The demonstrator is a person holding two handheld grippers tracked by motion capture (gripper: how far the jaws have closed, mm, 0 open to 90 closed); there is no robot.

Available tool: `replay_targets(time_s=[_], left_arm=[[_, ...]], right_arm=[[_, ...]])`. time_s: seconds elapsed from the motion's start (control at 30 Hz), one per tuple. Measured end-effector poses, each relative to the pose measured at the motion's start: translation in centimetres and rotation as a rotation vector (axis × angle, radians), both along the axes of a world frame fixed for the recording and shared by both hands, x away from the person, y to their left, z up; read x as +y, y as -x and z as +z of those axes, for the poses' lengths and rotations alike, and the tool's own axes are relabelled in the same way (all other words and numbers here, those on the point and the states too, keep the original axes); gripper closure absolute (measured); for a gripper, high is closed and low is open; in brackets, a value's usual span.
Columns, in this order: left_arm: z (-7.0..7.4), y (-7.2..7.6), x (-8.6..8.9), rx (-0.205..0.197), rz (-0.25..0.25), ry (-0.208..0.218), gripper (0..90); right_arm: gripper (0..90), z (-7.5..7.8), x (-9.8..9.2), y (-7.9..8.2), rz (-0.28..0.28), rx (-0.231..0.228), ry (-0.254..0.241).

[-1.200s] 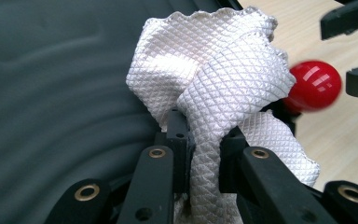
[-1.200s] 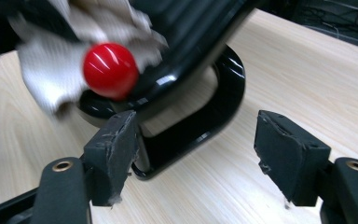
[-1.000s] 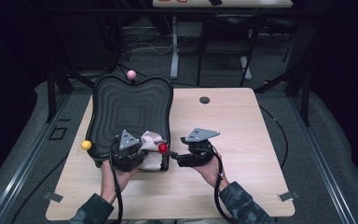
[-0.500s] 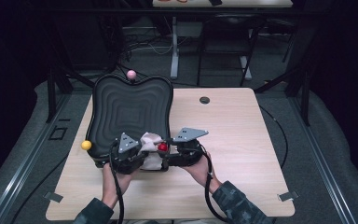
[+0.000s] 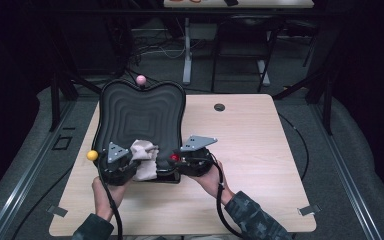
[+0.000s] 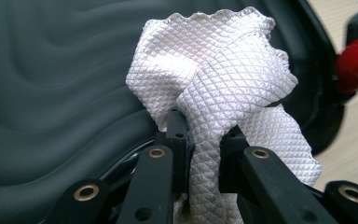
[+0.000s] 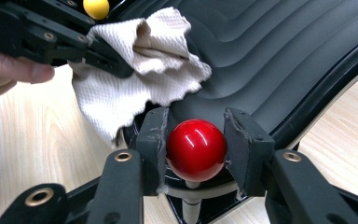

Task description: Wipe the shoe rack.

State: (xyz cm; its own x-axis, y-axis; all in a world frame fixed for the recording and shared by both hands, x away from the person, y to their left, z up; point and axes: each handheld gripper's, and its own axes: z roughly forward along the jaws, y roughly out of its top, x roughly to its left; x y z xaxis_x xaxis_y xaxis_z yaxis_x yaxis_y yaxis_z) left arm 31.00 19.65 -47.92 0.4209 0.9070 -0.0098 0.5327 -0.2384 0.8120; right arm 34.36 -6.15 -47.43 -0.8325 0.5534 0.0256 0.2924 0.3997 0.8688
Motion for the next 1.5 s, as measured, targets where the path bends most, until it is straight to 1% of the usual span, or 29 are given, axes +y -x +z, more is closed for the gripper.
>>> replay_targets(time_s=[0.1, 0.2, 0.3, 0.63, 0.67, 0.73, 0.93, 1.0, 1.1, 1.17, 1.23, 1.27, 1.5], left_arm=[[-0.1, 0.2, 0.8, 0.0, 0.026, -0.01, 79.5], [-0.1, 0.3, 1.9, 0.001, 0.059, -0.01, 79.5], [0.0, 0.3, 2.7, -0.001, 0.08, -0.008, 79.5], [0.1, 0.7, 5.0, -0.011, 0.123, -0.006, 79.5], [0.1, 0.8, 5.3, -0.009, 0.128, -0.008, 79.4], [0.2, 0.9, 6.0, -0.012, 0.149, -0.026, 79.4], [0.0, 0.9, 7.8, 0.002, 0.201, -0.036, 79.5], [-0.1, 0.9, 8.0, 0.003, 0.205, -0.037, 79.6], [0.0, 0.9, 7.7, 0.002, 0.207, -0.061, 79.6], [0.0, 0.9, 7.8, 0.007, 0.208, -0.048, 79.6], [0.0, 0.8, 7.8, 0.014, 0.207, -0.02, 79.6], [0.0, 0.9, 7.7, 0.015, 0.202, -0.015, 79.7], [0.2, 0.9, 6.1, 0.004, 0.161, -0.016, 79.7]], right_arm=[[60.3, 0.0, 0.0, -0.1, 0.01, 0.002, -0.006], [60.3, 0.0, 0.1, 0.0, 0.009, -0.002, 0.006], [60.3, 0.0, 0.1, 0.0, 0.01, -0.002, 0.007], [60.4, 0.1, 0.2, 0.0, 0.002, -0.001, 0.023], [60.4, 0.1, 0.2, 0.0, 0.002, 0.0, 0.022], [60.4, 0.1, 0.2, 0.0, 0.004, -0.001, 0.022], [60.4, 0.1, 0.2, -0.1, 0.009, -0.002, 0.022], [60.4, 0.1, 0.2, -0.1, 0.009, -0.003, 0.023], [60.5, 0.1, 0.2, -0.1, 0.008, -0.002, 0.023], [60.5, 0.1, 0.2, -0.1, 0.008, -0.003, 0.023], [60.5, 0.1, 0.2, 0.0, 0.006, -0.002, 0.023], [60.5, 0.1, 0.2, 0.0, 0.005, -0.003, 0.025], [60.4, 0.1, 0.2, 0.0, 0.005, -0.004, 0.023]])
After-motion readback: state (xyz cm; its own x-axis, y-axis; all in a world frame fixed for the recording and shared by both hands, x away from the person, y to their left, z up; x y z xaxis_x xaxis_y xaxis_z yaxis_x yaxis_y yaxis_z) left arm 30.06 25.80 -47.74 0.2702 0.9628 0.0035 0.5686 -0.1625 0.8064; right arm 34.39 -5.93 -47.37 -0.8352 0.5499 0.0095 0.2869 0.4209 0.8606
